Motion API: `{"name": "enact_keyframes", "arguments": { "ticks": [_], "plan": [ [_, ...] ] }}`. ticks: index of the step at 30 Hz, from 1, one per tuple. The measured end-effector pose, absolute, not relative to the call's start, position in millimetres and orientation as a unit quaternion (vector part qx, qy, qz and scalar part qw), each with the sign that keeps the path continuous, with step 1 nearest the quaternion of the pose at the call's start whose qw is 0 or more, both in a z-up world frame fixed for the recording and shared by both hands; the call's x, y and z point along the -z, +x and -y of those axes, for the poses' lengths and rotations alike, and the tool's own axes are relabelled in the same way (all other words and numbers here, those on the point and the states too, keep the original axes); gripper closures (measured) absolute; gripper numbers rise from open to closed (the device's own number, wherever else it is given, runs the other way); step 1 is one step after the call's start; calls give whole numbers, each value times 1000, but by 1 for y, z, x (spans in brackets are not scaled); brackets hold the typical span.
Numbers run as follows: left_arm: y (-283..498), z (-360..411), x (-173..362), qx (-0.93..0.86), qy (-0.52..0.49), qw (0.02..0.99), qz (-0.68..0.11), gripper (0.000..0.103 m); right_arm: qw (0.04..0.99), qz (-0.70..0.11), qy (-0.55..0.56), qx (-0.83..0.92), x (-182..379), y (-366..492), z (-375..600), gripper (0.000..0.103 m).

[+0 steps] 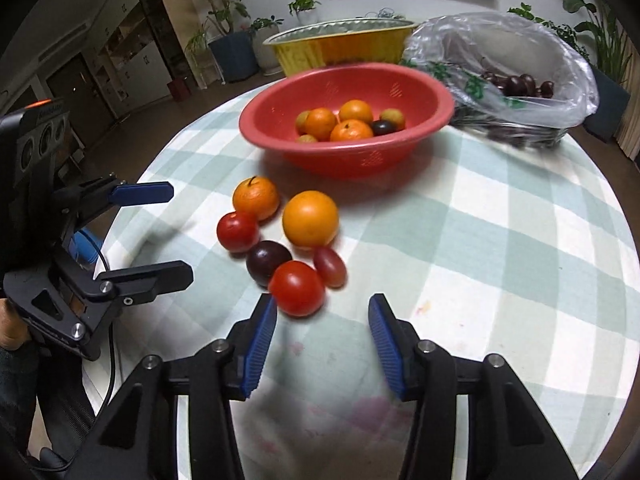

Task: Organize fruits
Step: 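Withdraw both open tools from the bowl back toward the fruit pile, then grasp a red tomato with the right tool while the left tool grasps another tomato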

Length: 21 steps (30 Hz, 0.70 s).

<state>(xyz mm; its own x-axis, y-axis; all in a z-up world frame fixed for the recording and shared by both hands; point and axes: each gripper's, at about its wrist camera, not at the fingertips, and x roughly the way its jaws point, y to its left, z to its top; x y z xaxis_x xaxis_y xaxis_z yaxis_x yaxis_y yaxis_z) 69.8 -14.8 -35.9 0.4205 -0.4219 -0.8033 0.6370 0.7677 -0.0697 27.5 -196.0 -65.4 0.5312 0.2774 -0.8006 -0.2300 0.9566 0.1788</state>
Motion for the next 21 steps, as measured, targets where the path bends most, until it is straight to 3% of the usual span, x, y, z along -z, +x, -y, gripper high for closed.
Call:
{"name": "enact_keyframes", "arguments": {
  "ticks": [21],
  "plan": [
    [78,19,42,315,123,831,-441,3,864,-477,4,-160,76,43,173,63]
  ]
}}
